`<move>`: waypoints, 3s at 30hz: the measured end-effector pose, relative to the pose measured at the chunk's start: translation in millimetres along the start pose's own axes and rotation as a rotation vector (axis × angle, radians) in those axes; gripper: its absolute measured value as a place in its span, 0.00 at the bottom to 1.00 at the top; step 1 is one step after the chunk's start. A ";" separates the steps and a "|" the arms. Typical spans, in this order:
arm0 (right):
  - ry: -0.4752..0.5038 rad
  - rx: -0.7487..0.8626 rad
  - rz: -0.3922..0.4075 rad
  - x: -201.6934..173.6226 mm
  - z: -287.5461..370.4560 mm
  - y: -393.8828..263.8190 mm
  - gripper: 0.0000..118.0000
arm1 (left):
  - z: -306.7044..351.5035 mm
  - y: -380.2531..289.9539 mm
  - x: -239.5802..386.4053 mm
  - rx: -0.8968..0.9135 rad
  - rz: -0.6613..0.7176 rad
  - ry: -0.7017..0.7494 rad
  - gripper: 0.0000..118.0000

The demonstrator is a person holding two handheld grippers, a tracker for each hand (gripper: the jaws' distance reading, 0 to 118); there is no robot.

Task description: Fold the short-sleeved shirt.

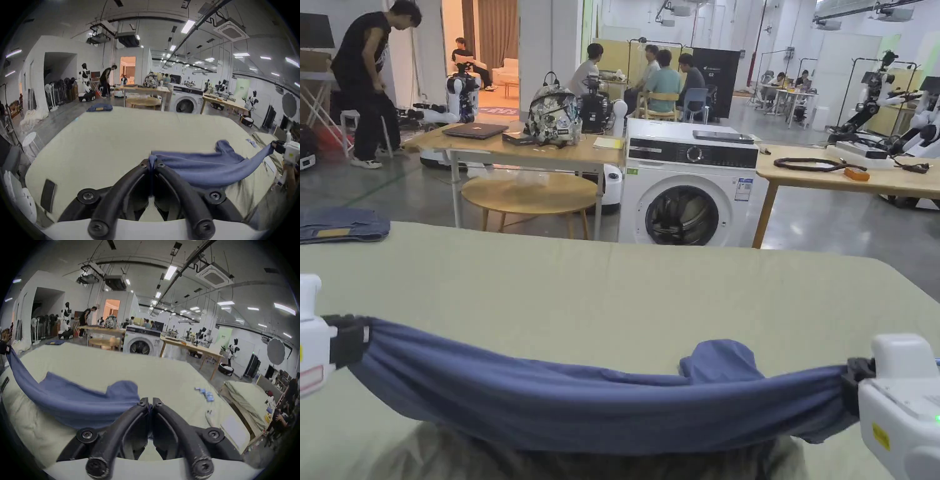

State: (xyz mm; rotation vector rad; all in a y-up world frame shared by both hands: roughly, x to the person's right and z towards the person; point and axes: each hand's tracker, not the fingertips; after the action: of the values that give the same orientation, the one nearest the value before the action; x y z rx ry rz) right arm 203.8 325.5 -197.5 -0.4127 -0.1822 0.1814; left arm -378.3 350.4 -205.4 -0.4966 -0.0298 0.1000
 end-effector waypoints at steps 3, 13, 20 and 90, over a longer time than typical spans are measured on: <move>0.010 -0.070 -0.006 -0.3 14.0 -39.7 0.01 | 11.0 -37.4 -3.9 -0.068 0.010 0.002 0.00; 0.032 -0.329 0.041 -9.5 22.3 -143.9 0.01 | 2.4 -142.8 -10.4 -0.348 -0.007 -0.009 0.00; 0.048 -0.460 0.071 -13.0 -2.9 -186.3 0.02 | -27.4 -182.2 -21.0 -0.482 -0.008 0.023 0.00; 0.131 -0.150 -0.101 -111.7 -93.1 -84.1 0.00 | -405.4 -1.1 8.9 -0.629 0.024 0.031 0.59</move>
State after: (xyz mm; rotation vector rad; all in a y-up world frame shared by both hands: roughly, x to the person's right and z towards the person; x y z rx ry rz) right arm 127.0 190.8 -262.0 -0.5617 -0.0878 0.0406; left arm -347.9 158.2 -561.2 -1.1272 -0.0247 0.1058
